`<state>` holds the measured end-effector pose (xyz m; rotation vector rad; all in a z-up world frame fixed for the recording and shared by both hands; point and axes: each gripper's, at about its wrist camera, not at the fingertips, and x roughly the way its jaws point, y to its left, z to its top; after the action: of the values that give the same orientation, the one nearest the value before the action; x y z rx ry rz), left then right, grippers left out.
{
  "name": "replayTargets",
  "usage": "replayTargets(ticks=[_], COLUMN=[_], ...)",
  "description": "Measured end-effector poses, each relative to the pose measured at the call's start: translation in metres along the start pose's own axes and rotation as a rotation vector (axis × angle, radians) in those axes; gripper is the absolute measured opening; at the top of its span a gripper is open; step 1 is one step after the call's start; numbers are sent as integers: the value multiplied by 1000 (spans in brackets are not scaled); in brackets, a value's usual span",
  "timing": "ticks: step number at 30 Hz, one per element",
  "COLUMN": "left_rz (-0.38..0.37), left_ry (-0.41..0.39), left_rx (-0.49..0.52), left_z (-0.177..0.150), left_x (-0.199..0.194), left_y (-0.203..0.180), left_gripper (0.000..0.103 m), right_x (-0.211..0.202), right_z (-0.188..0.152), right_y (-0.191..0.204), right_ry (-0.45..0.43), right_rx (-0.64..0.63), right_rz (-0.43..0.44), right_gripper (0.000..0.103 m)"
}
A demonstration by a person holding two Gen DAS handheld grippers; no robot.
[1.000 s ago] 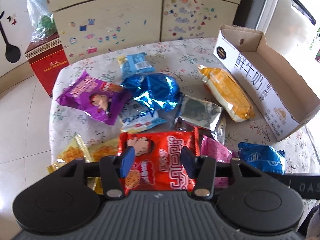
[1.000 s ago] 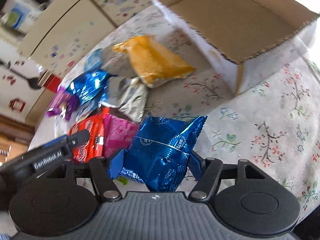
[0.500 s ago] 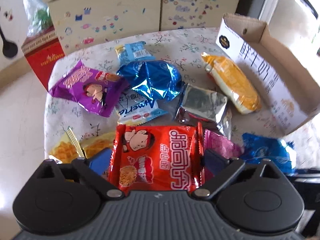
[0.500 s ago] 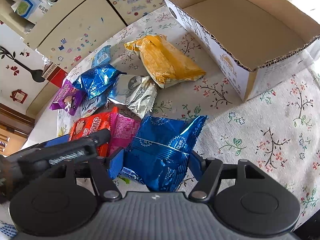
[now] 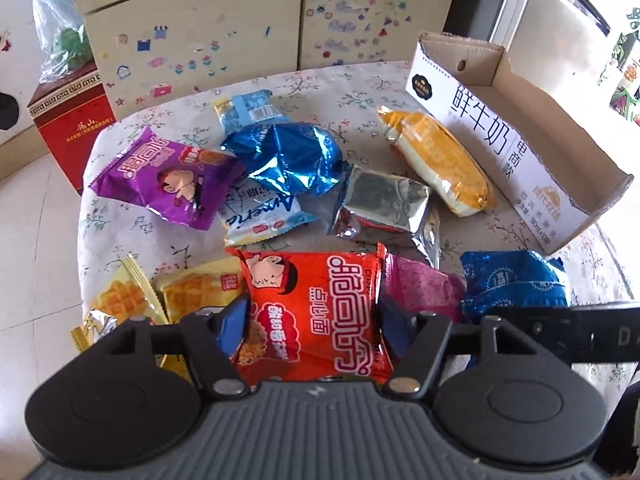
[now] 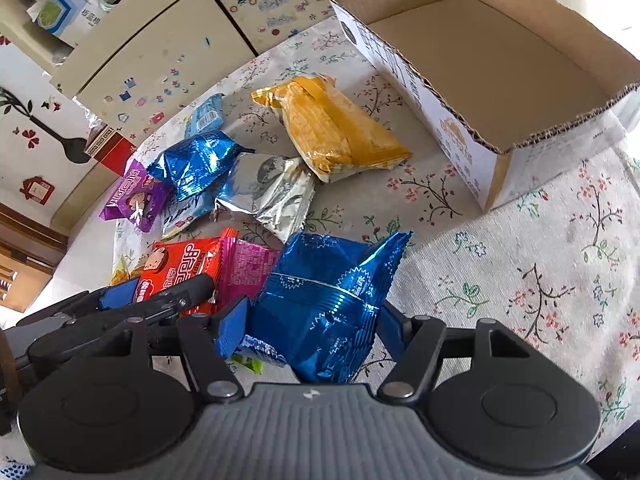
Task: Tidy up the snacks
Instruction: 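Grasp the red cartoon-boy bag with the left tool while the right tool grasps the blue foil bag, then release the red bag into the box with the left tool while the right tool drops the blue bag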
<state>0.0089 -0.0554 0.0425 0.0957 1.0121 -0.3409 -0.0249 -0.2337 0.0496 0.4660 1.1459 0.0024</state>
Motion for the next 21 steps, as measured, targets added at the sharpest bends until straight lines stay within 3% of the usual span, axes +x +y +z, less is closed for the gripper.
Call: replayTargets(ticks=[21], left_rz=[58], left_ry=[-215], left_rx=[20], left_z=[24], left_x=[-46], left_y=[-10], left_gripper=[67], right_x=[-25], right_z=[10], right_y=[16], right_ry=[-120], right_rx=[-114], right_rz=[2], right_gripper=[73])
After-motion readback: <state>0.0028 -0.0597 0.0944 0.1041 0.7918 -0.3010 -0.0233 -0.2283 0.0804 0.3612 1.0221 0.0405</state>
